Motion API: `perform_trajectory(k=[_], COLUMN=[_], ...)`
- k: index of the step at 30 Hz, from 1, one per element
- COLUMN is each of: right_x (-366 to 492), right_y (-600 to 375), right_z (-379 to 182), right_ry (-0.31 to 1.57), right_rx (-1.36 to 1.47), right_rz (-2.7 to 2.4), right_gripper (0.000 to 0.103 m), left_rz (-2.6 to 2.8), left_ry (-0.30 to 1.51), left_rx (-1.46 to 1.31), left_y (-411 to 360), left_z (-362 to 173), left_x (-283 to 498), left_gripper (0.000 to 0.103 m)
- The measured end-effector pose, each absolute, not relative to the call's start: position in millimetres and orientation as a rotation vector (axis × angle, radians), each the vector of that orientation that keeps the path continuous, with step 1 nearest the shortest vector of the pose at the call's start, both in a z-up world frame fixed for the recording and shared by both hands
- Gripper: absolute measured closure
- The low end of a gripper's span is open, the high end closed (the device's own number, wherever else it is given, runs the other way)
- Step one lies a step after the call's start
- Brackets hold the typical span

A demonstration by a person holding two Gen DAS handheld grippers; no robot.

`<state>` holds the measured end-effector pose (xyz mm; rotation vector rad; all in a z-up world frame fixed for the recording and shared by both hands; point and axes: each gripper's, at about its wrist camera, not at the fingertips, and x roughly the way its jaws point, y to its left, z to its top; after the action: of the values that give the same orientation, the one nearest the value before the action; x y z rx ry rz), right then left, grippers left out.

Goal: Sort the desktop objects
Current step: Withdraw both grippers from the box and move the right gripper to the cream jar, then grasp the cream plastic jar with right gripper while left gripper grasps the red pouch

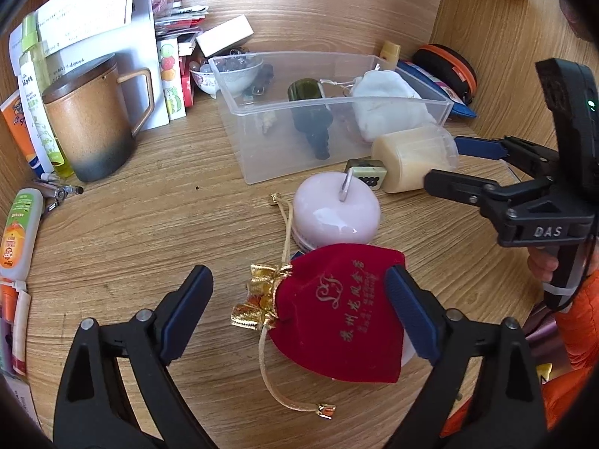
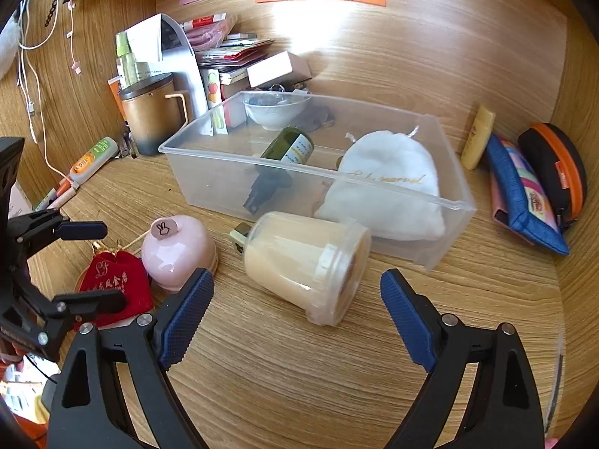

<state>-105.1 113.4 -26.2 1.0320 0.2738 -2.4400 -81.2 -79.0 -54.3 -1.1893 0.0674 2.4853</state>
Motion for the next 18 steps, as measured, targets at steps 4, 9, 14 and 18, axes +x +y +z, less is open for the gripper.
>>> perform_trajectory(k=[4, 9, 14, 18], right_x=[-114, -120, -125, -128], right_y=[105, 99, 96, 98], right_z=[-33, -38, -39, -40], right_ry=[0.289, 0.283, 0.323, 0.292], right_rx=[1.065, 1.089, 1.066, 1.063], right_rz=[-2.441, -2.441, -2.49, -2.456], right_gripper=[0.014, 0.014, 0.014, 0.016], left_rz=[2.466, 2.473, 2.472, 2.465], left_ry=[0.062, 0.025, -0.019, -0.036], left_rx=[-1.172, -1.167, -1.166, -1.165], left_y=[-77, -77, -80, -79], left_z=[-52, -53, -53, -53], left_x=[-80, -81, -83, -81], left_gripper=[0.028, 0.032, 0.036, 0.043])
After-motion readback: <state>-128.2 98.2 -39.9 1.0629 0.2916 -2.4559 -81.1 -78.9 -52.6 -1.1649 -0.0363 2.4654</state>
